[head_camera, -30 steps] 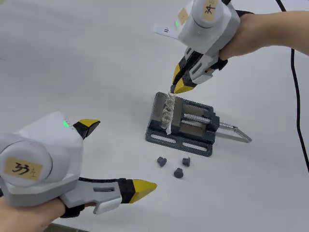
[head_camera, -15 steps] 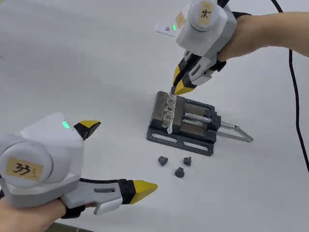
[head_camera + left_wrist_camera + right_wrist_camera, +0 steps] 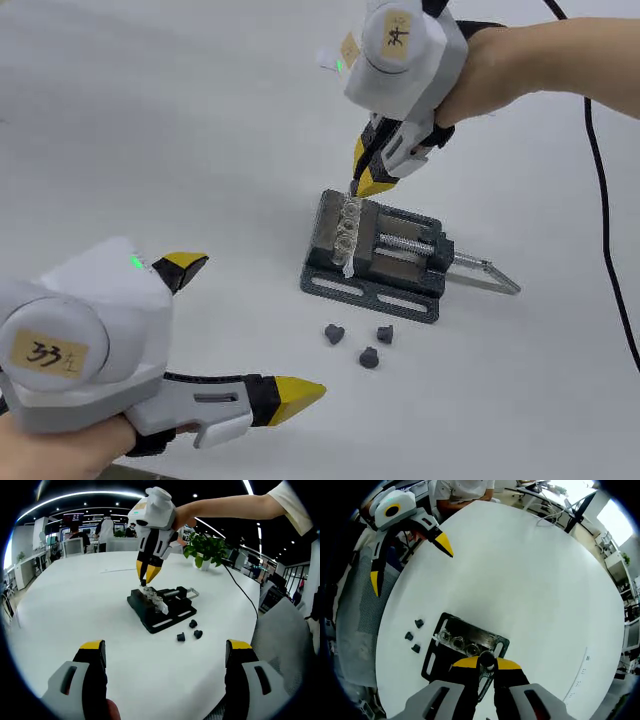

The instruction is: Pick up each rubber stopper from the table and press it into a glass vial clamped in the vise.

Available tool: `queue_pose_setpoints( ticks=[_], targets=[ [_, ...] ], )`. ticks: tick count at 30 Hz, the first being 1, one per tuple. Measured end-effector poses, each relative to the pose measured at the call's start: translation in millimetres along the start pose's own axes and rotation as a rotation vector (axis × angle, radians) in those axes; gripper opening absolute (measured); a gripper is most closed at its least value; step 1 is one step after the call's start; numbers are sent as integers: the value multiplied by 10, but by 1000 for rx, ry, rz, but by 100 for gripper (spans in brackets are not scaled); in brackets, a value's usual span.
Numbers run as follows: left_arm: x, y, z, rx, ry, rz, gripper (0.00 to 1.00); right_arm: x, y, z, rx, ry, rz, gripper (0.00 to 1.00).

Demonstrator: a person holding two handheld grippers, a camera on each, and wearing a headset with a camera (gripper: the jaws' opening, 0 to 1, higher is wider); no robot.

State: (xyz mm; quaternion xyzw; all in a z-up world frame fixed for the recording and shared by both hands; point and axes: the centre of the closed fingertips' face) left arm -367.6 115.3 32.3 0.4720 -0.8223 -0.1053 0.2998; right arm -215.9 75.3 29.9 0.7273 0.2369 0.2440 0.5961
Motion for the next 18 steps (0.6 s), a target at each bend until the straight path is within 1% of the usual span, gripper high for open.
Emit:
queue_pose_setpoints(
  ticks=[4,10,11,12,13,17,18],
  targets=[
    [11,-17,2,0,3,6,99,-10,3,10,-5,-54,7,5],
    [42,-48,-3,-1,-1,17,99,-22,2,2,-28,-155,21,5],
    [47,-54,-7,-2,-2,18,99,-22,3,2,-29,-160,24,5],
    [52,-55,-9,-1,-3,19,99,-25,4,2,-29,-191,28,5],
    [55,-56,-10,-1,-3,20,99,-15,0,-1,-28,-193,28,5],
    [64,-65,-18,-2,-5,23,99,-13,-1,3,-19,-268,30,5],
    [66,-66,-18,-1,-5,24,99,-13,-2,4,-19,-270,30,5]
  ],
)
Point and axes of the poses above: the centre of the closed fingertips' face, and the gripper's own axes: y roughly backward along the fingers, x roughly to its right, z roughly out of its underside, and after that the axes turned 14 degrees about y, right-handed
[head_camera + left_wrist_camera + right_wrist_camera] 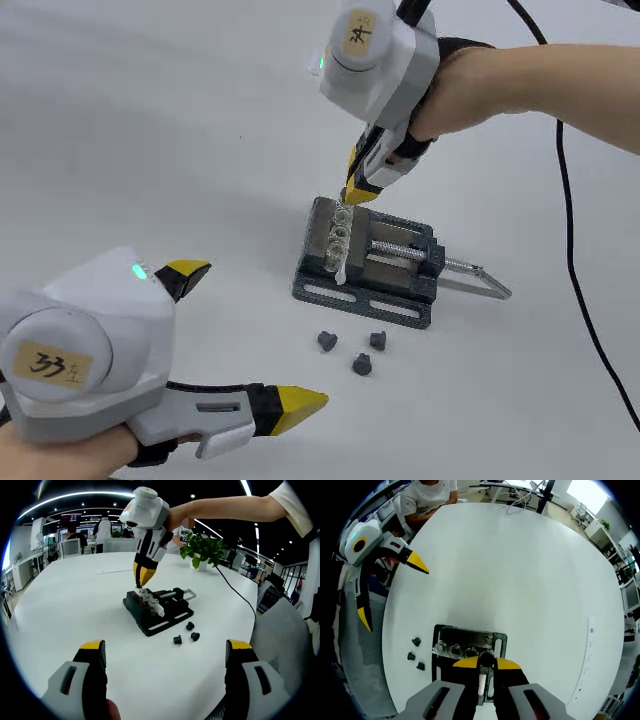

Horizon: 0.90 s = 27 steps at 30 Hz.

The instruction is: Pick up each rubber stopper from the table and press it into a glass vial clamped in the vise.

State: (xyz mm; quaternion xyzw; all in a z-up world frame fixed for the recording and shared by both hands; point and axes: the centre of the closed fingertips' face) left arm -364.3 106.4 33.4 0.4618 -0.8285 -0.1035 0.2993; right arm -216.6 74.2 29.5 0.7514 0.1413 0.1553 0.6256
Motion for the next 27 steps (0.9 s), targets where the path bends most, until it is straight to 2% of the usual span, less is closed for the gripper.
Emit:
queue_pose_setpoints(
  ticks=[2,7,14,18,22,26,27],
  targets=[
    [7,-2,-2,0,-1,1,99,32,-13,-5,0,12,3,5],
    [1,-2,5,1,2,-1,99,-16,-1,-10,2,56,16,6],
    [-15,17,20,2,7,-6,99,-35,18,-8,6,76,11,7],
    [-26,34,12,7,10,-10,99,-34,15,-11,9,121,8,7],
    [-35,38,13,8,10,-12,99,-6,5,-5,13,131,10,8],
    [-36,40,19,8,12,-13,99,3,22,-1,19,140,29,24],
    [-34,39,19,8,13,-12,99,16,42,0,25,141,30,24]
  ],
)
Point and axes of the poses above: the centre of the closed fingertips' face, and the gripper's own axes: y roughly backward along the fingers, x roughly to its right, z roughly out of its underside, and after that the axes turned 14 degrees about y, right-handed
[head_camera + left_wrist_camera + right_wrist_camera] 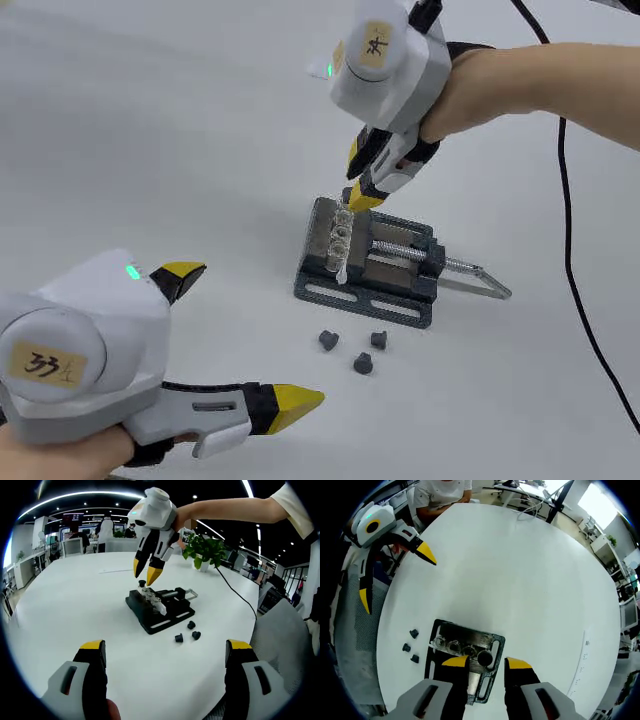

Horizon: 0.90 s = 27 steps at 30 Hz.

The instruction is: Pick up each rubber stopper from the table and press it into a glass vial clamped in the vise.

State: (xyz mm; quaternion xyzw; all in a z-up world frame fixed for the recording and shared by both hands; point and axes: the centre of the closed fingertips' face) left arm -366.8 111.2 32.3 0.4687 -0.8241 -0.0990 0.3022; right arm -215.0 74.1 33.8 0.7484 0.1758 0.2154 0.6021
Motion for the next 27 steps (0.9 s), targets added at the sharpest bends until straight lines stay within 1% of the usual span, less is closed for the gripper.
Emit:
queue_pose_setpoints(
  ticks=[1,2,4,5,6,9,11,15,20,27],
  targets=[
    [0,0,0,0,1,0,99,8,15,4,1,-4,-3,22],
    [1,-2,2,-1,1,1,99,5,45,2,5,-10,-12,18],
    [1,-4,-2,-1,-1,1,99,-1,89,-4,5,-10,-14,11],
    [-2,-6,-3,-2,-2,2,99,-5,119,-6,5,-7,-18,6],
    [-6,-8,-5,-2,-2,1,99,5,118,-3,10,-12,-20,3],
    [-3,-16,-17,1,0,1,99,1,135,-22,28,-31,-34,0],
    [4,-22,-21,0,-2,2,99,-24,141,-49,32,-29,-34,0],
    [1,-27,-22,-2,-2,3,99,-21,93,-10,33,-30,-49,0],
    [-9,-26,-9,-6,0,2,99,-65,60,-22,40,-32,-66,0],
    [-23,-30,10,-10,4,1,99,-44,52,-41,44,-30,-67,1]
  ],
)
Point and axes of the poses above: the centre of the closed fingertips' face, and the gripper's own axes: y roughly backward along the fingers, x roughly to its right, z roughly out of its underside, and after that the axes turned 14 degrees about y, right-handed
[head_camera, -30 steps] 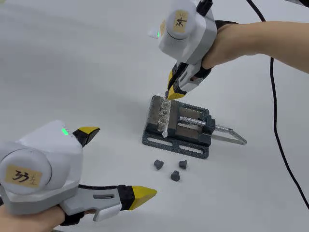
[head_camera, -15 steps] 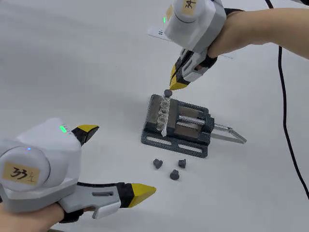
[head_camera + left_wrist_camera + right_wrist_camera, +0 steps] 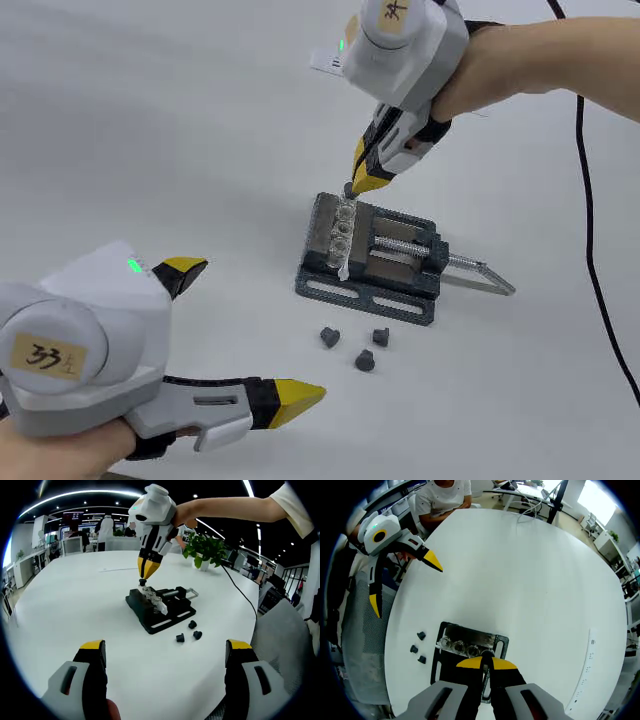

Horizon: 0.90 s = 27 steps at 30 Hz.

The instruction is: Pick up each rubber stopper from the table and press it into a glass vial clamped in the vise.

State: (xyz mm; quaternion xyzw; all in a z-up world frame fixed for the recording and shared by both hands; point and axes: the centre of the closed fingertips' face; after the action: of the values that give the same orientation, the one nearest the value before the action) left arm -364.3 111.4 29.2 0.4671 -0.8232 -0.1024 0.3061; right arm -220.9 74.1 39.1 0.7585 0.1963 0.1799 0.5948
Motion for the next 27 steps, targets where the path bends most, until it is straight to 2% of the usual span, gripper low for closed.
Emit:
queue_pose_setpoints(
  ticks=[14,25,27],
  targets=[
    [-15,-2,50,-16,7,3,99,-34,-19,11,1,-16,-38,1],
    [37,-47,72,-31,6,21,98,48,-46,14,3,-35,-73,1],
    [33,-50,76,-32,6,22,98,30,-44,19,2,-12,-73,1]
  ],
)
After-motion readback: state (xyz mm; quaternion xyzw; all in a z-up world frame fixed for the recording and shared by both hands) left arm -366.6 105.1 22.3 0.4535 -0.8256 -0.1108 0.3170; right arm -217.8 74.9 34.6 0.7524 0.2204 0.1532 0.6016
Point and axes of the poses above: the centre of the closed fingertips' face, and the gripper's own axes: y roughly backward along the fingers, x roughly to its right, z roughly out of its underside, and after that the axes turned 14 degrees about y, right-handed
